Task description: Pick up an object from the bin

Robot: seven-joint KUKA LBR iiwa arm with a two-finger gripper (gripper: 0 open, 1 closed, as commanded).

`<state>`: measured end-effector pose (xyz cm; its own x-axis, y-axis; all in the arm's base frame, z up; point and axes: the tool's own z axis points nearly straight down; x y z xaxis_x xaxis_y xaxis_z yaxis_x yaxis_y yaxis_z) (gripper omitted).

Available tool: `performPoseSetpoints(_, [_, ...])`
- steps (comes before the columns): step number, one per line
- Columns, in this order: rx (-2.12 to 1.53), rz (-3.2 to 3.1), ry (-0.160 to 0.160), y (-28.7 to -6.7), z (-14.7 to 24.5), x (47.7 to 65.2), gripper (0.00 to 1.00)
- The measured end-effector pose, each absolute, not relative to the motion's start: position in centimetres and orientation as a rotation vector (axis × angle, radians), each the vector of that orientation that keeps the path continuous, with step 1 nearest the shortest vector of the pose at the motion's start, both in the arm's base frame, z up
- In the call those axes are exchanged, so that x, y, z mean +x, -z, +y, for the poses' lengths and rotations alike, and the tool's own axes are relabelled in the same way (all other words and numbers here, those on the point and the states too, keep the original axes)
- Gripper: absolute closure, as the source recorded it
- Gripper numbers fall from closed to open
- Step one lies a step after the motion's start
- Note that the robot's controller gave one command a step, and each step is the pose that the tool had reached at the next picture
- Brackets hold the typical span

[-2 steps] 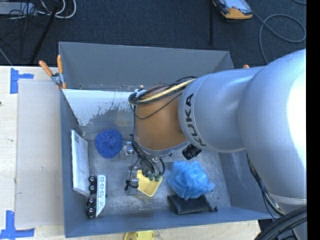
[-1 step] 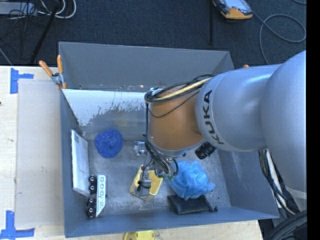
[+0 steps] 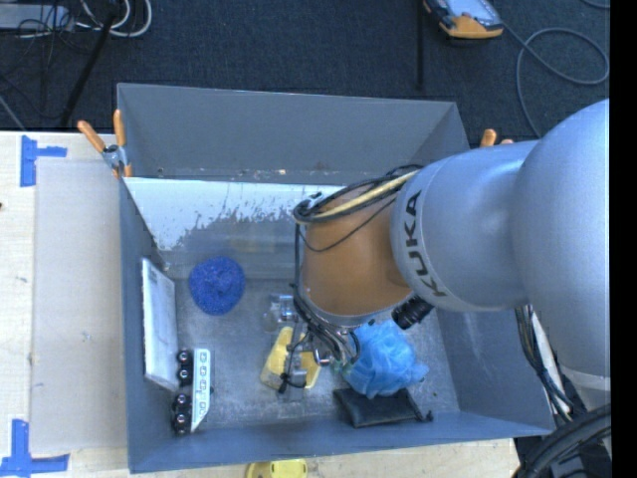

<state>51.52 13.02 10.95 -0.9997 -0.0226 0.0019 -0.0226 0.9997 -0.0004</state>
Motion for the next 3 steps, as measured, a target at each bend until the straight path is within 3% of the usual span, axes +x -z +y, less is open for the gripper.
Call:
performPoseSetpoints(1, [0.305, -3.122, 0.000, -11.3, 11.4, 51.4, 0.00])
performPoseSetpoints(2, [0.146, -3.136, 0.001, -16.5, 8.3, 50.7, 1.00])
performPoseSetpoints(3, [0.144, -3.136, 0.000, -16.5, 8.3, 50.7, 1.00])
